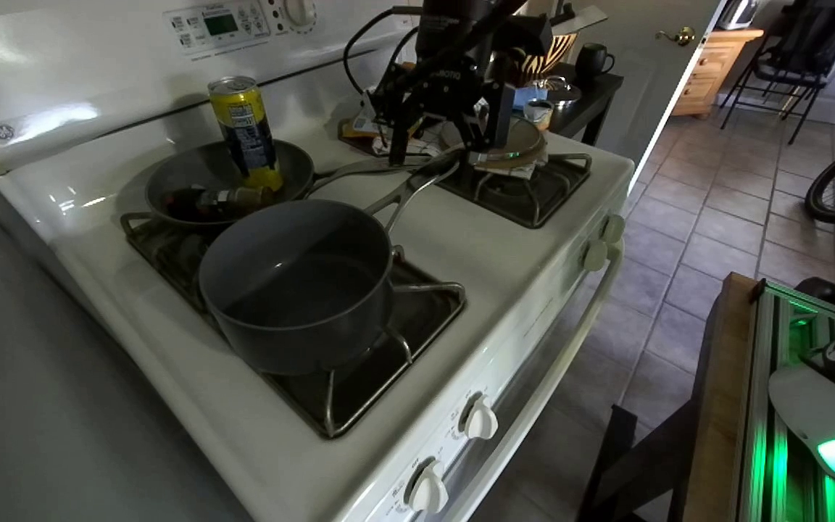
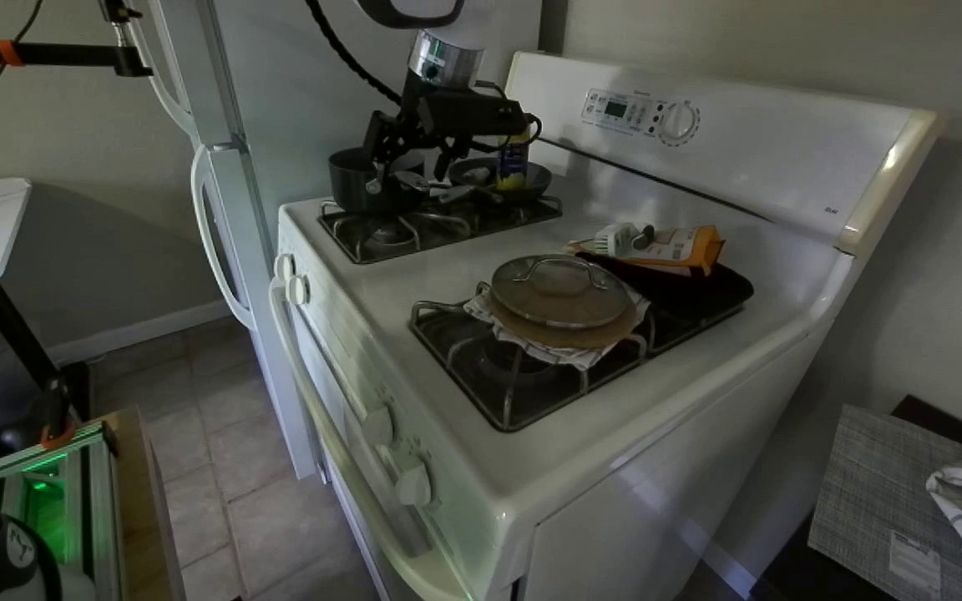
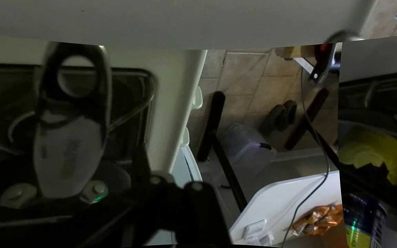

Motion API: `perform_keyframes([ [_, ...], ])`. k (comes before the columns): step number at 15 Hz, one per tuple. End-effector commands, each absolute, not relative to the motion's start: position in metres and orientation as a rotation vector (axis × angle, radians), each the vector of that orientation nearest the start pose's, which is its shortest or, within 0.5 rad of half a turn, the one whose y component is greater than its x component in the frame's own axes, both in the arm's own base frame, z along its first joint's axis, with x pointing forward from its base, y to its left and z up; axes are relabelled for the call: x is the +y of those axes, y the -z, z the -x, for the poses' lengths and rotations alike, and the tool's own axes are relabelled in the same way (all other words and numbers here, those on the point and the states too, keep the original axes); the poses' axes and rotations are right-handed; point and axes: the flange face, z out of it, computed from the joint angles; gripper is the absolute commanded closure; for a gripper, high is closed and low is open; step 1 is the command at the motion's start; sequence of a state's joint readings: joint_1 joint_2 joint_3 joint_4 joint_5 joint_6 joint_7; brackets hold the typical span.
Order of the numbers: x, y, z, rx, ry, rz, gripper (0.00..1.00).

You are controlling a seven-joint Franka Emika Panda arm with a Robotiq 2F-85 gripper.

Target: Remove the pot from the stove

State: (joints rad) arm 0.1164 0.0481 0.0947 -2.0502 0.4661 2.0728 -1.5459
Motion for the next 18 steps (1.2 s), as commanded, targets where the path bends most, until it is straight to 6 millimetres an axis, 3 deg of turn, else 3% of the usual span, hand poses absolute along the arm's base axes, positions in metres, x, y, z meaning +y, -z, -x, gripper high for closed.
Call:
perform_keyframes([
  [1,0.138,-0.418,-0.542,-1.919,0.328,2.016,0.00],
  [6,0.134,-0.410,-0.533,-1.926,0.257,1.998,0.00],
  [16,0.128,-0.388,-0.531,-1.901,0.296,2.050,0.00],
  [17,0.127,-0.387,-0.531,-1.907,0.308,2.051,0.03],
  [18,0.127,-0.386,-0.530,-1.909,0.312,2.055,0.17],
])
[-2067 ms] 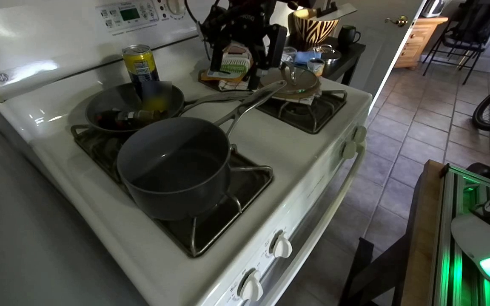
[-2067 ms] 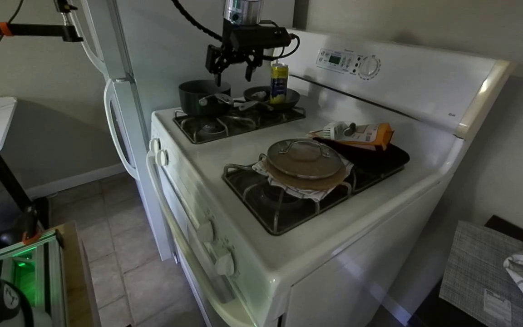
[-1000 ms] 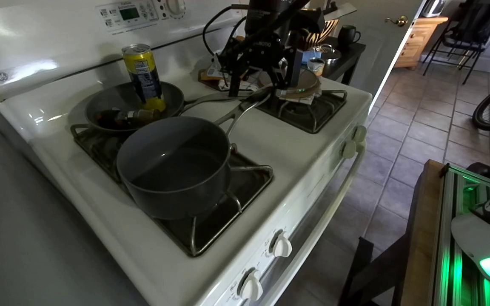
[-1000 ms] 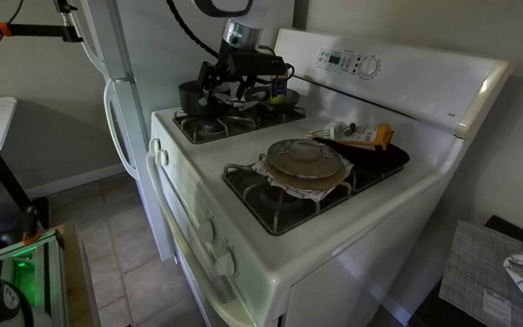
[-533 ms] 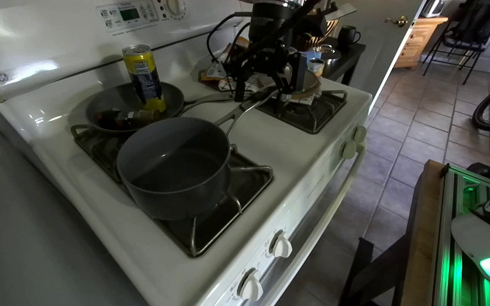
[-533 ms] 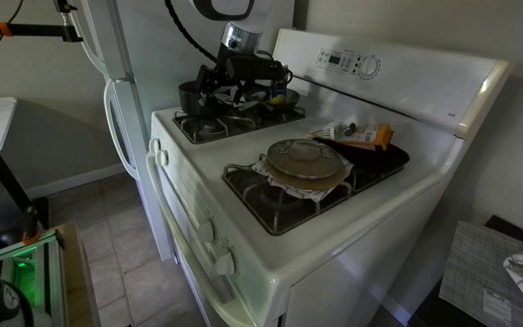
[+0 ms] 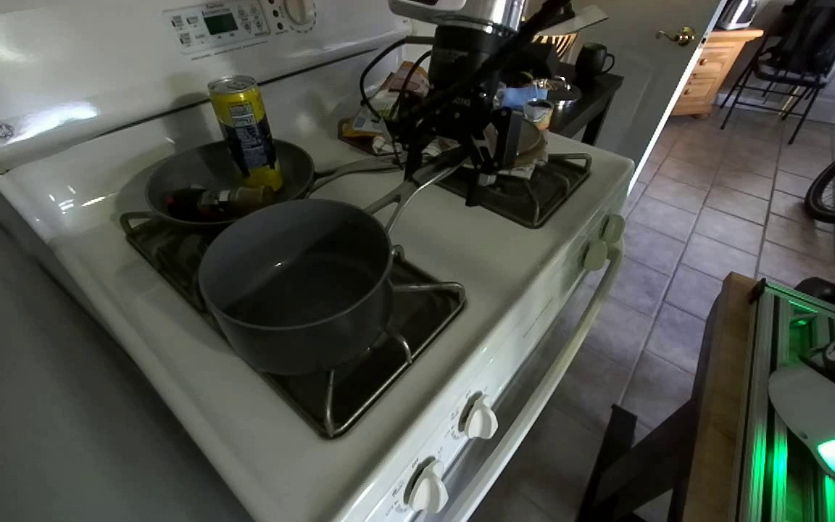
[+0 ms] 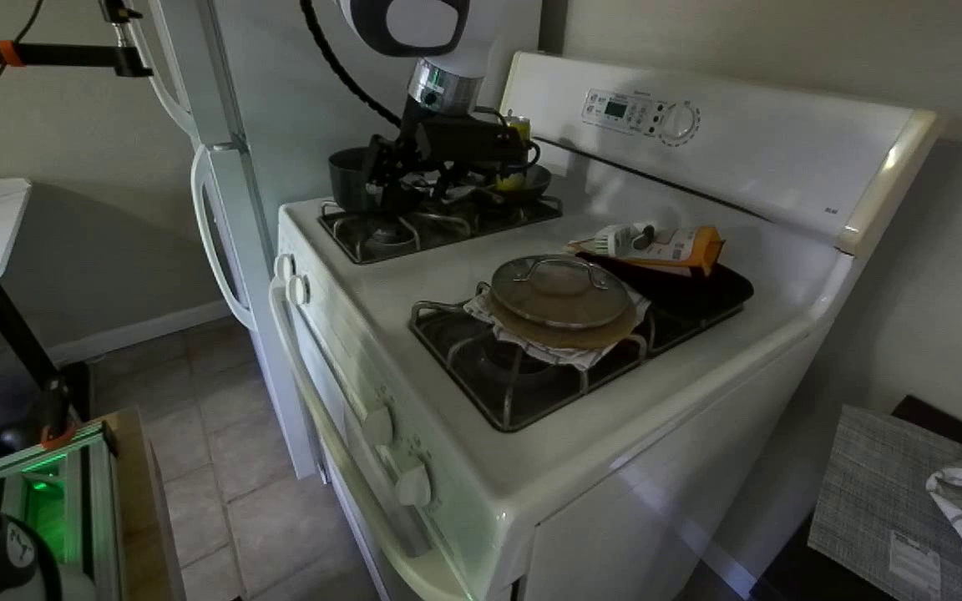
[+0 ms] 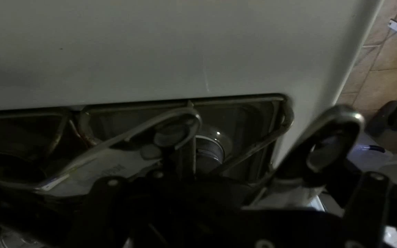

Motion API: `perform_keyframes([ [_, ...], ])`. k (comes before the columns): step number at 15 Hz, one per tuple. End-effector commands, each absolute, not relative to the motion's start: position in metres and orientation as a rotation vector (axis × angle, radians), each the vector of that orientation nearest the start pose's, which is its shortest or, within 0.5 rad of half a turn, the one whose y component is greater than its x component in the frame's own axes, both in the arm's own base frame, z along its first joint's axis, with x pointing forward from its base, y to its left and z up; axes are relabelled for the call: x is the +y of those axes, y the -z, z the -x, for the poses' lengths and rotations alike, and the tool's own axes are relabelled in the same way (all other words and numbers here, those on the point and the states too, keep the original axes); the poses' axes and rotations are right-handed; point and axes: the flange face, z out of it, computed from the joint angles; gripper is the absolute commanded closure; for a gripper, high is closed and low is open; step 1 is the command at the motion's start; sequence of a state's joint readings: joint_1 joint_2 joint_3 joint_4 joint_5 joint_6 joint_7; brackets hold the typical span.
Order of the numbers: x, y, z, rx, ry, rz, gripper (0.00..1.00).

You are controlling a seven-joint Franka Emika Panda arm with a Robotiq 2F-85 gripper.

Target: Remove the pot from the stove

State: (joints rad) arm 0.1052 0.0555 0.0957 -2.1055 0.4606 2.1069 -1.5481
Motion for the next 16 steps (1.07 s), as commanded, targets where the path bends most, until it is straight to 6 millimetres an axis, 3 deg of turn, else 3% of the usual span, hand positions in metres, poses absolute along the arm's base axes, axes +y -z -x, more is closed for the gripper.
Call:
perform_keyframes([
  [1,0.1274,-0.3851,-0.5304,-1.912,0.323,2.057,0.28],
  [2,0.1276,-0.3851,-0.5303,-1.917,0.335,2.059,0.30],
  [11,0.1307,-0.3865,-0.5315,-1.961,0.367,2.027,0.98],
  [16,0.1302,-0.3898,-0.5320,-1.978,0.424,2.001,0.98],
])
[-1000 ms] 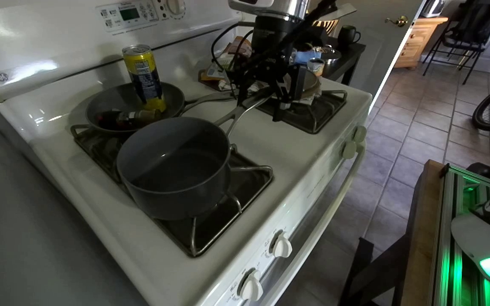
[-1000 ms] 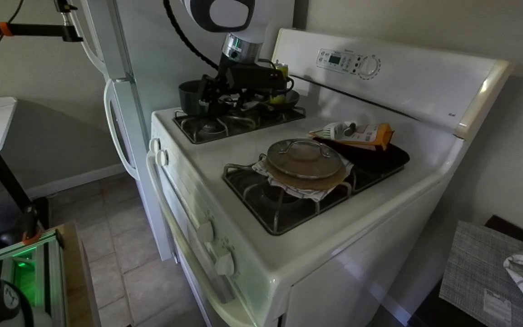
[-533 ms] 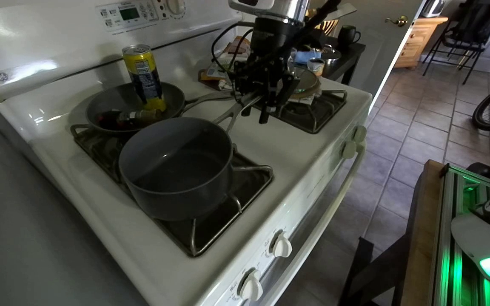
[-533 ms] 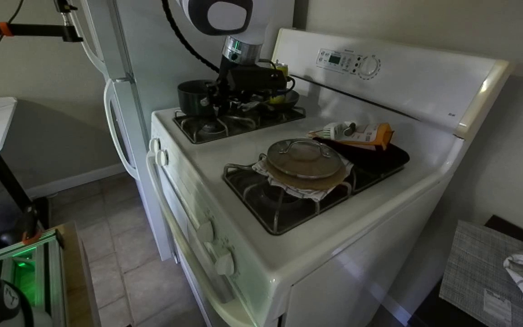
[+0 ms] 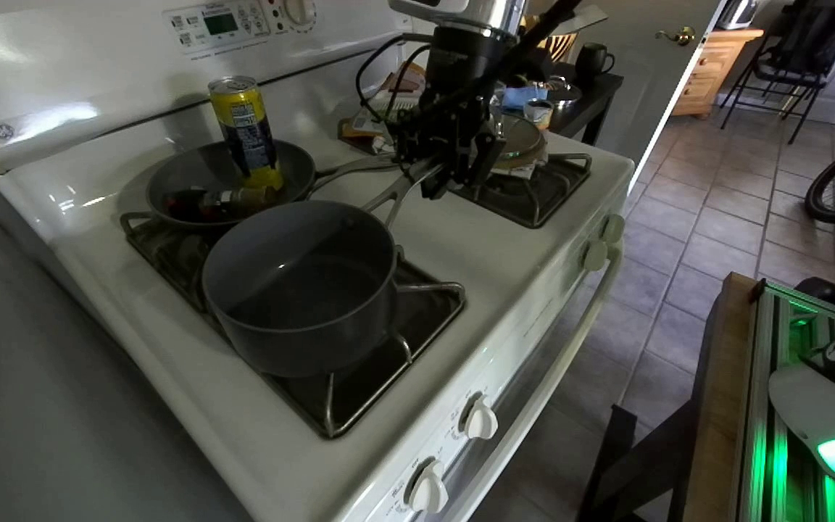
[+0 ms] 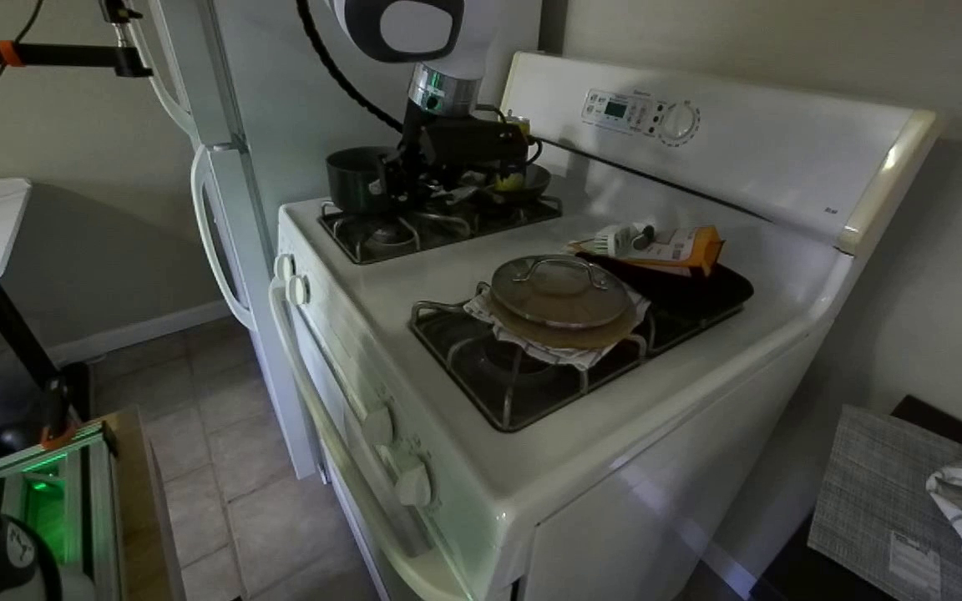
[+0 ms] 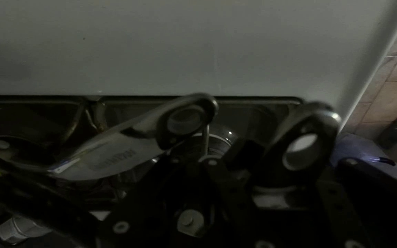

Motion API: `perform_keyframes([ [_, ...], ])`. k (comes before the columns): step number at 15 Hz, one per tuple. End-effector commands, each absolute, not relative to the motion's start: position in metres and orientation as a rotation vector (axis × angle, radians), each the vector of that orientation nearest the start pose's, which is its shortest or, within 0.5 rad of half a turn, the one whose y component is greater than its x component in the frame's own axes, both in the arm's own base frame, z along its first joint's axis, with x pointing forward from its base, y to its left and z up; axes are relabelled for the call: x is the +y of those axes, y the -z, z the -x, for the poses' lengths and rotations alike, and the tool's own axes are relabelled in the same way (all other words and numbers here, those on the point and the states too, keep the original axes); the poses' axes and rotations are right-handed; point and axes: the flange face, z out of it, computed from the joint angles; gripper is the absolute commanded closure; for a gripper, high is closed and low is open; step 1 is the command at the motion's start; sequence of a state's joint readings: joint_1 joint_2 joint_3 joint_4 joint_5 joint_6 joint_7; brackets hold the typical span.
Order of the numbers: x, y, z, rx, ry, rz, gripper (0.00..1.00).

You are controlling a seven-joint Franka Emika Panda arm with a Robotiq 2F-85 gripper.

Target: Remove the pot from the stove

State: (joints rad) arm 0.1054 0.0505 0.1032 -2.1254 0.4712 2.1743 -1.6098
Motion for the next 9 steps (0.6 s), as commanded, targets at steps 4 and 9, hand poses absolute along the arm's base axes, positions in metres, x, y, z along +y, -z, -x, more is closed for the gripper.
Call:
perform_keyframes([
  [4,0.1264,-0.3926,-0.5378,-1.893,0.649,2.006,0.98],
  [9,0.1288,-0.3861,-0.5352,-1.801,0.791,1.862,0.98],
])
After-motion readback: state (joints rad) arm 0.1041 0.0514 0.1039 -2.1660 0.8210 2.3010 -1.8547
